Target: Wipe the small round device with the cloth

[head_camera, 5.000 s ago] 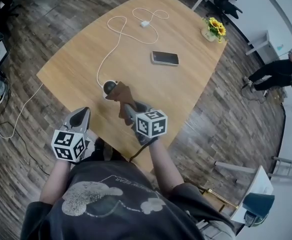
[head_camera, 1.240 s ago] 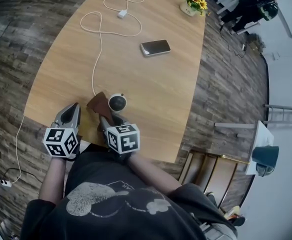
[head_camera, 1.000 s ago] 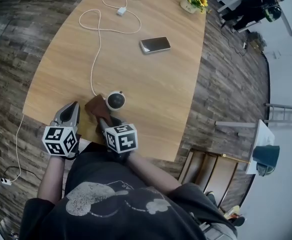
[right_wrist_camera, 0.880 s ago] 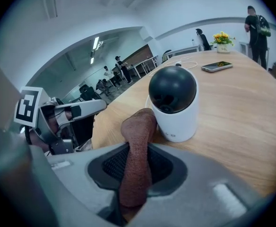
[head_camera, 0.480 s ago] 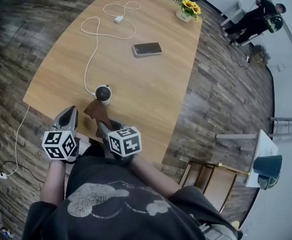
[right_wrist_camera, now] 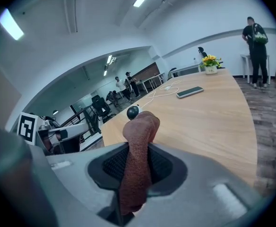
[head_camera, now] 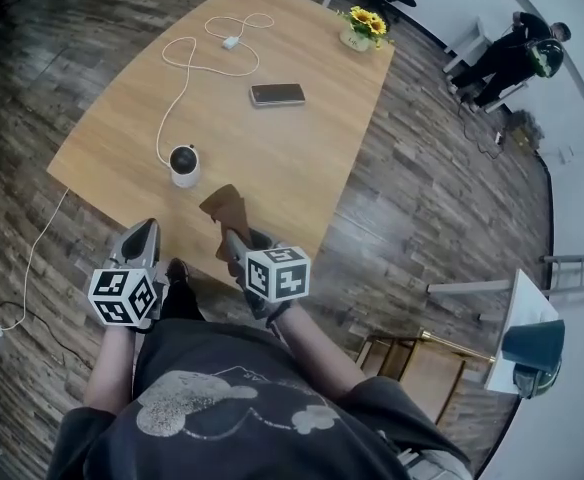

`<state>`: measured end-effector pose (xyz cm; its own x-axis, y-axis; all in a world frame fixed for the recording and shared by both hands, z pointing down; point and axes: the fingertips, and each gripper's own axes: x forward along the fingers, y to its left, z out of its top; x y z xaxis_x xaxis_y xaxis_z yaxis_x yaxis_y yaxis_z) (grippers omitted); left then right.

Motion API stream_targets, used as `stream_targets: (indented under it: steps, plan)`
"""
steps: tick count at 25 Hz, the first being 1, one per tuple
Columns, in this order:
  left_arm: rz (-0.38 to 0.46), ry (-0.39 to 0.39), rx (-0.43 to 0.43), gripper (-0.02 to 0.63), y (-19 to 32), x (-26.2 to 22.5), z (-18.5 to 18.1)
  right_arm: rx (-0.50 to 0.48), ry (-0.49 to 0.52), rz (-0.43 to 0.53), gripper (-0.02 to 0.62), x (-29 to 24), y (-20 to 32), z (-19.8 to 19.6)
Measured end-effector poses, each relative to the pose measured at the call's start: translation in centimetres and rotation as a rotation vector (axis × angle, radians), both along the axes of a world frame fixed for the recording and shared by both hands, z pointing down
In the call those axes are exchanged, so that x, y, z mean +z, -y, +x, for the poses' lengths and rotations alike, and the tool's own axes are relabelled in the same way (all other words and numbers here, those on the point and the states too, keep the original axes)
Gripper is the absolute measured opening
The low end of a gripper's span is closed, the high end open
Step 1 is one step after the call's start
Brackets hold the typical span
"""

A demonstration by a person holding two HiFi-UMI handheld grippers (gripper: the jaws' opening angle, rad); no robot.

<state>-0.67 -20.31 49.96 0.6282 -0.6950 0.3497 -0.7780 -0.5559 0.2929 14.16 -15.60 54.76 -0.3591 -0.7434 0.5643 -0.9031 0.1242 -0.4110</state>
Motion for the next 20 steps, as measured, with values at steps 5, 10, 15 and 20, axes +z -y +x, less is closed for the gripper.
stream_targets:
  steps: [5, 10, 15, 20]
  plan:
    - [0.016, 0.0, -0.049, 0.018, -4.4, -0.5, -0.3, -0.016, 0.008, 0.039, 0.08, -0.7, -3.2, 1.5]
    - [0.017, 0.012, -0.051, 0.018, -9.7, -0.8, 0.0, -0.022, 0.035, 0.035, 0.08, -0.4, -7.5, 2.2]
    - [0.006, 0.023, -0.059, 0.018, -13.1, -1.1, -0.6, -0.011, 0.055, 0.023, 0.08, -0.2, -10.6, 2.7]
    - [-0.019, 0.014, -0.05, 0.018, -15.2, -0.8, -1.1, 0.011, 0.06, 0.006, 0.08, 0.0, -12.9, 3.0]
